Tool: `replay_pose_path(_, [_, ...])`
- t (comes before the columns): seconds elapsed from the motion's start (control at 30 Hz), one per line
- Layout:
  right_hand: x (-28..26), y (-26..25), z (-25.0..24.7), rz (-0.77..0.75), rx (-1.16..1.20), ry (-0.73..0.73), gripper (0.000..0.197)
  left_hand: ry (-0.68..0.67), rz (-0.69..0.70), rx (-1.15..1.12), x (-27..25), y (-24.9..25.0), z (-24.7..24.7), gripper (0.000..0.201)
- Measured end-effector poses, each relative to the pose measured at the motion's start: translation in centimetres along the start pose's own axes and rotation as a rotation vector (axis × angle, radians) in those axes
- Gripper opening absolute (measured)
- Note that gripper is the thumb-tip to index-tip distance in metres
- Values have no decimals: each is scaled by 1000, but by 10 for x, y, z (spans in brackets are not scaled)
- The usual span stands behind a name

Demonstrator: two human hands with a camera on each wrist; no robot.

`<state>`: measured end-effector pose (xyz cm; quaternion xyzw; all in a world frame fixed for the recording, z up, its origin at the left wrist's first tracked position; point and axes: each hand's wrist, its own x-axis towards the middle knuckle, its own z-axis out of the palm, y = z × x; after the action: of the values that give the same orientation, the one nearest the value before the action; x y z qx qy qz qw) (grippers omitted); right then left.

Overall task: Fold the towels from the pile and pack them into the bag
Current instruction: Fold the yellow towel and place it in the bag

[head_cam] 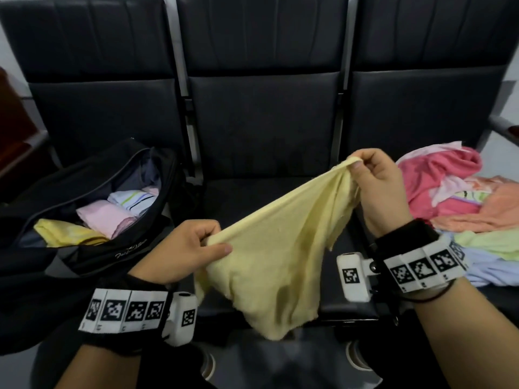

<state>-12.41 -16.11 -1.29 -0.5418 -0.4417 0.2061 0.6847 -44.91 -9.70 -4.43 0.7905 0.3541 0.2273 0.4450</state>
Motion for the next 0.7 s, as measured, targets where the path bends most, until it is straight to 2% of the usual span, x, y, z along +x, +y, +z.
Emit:
replay_pose_path(0.23, [8, -2, -15, 28, 41, 141, 20, 85, -99, 161, -2, -19, -17, 21])
replay_pose_path(0.33, [8, 2, -21, 38, 43, 182, 20, 137, -148, 163, -7, -30, -24, 12])
replay_pose_path(0.5, [9, 15, -25, 94, 18, 245, 18, 423, -247, 242, -7, -50, -33, 11])
replay_pose_path(0.6, [3, 25, -18, 100, -106, 217, 16, 585, -287, 129, -5, -49, -25, 20])
replay_pose_path(0.7, [-9, 28, 1, 84, -180, 11, 19, 666, -261, -145, 9, -28, -7, 21])
